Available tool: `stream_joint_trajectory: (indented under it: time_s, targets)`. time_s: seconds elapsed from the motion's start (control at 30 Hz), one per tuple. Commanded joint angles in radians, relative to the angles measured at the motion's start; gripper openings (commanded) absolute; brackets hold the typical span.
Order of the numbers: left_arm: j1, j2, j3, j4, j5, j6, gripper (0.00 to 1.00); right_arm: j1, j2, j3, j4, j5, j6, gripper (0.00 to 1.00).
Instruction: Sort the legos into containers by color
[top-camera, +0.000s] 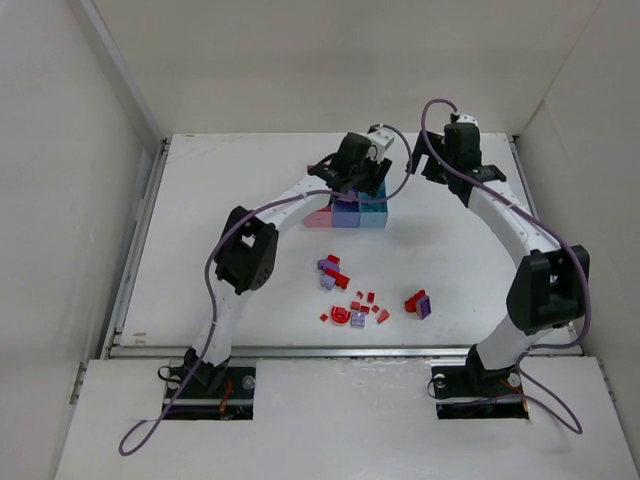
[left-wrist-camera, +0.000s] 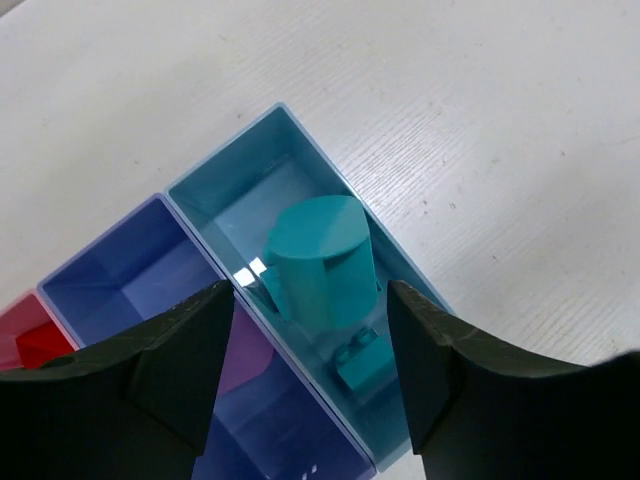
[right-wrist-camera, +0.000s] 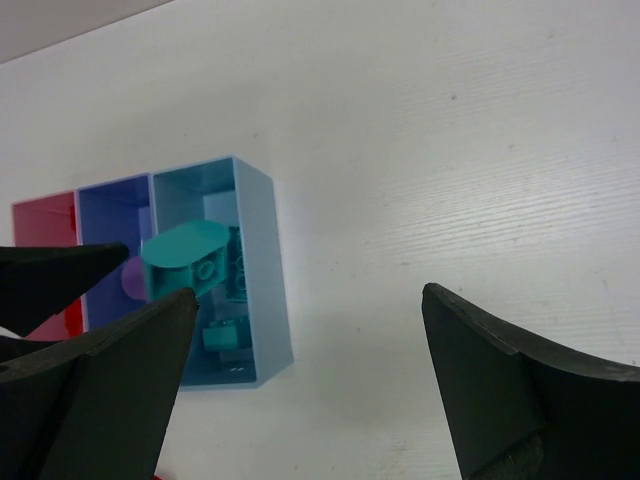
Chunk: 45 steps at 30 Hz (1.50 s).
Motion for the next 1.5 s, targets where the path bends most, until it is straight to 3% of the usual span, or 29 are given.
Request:
stream_joint_trajectory:
  time_s: [0.0, 0.23, 0.43, 0.67, 0.93, 1.1, 1.27, 1.47]
  targets:
    - [0.003, -0.020, 0.071, -0.025, -0.007, -0.017, 0.60, -0.018, -0.005, 0.039, -0.002, -0.012, -0.044, 0.99]
    - [0.003, -0.115, 0.043, -0.073, 0.031, 0.034, 0.69, -0.018, -0.037, 0.048, -0.011, -0.012, -0.084, 0.99]
    - [0.003, -0.237, 0.052, -0.165, 0.022, 0.109, 0.69, -0.018, -0.120, 0.015, -0.079, 0.011, -0.084, 0.99]
    - [0.003, -0.533, -0.279, -0.196, 0.001, 0.173, 0.65, 0.016, -0.256, -0.122, -0.415, -0.023, -0.014, 0.99]
    - [-0.006, -0.809, -0.634, -0.239, 0.065, 0.129, 0.64, 0.180, -0.456, -0.459, -0.530, -0.125, 0.108, 0.99]
    - [-0.006, -0.925, -0.735, -0.194, 0.074, 0.138, 0.64, 0.237, -0.456, -0.512, -0.585, -0.139, 0.108, 0.99]
    - [-0.006, -0.980, -0.799, -0.150, 0.083, 0.129, 0.64, 0.257, -0.447, -0.524, -0.585, -0.152, 0.099, 0.82]
    - [-0.006, -1.023, -0.808, -0.150, 0.083, 0.129, 0.64, 0.315, -0.341, -0.524, -0.585, -0.152, 0.099, 0.82]
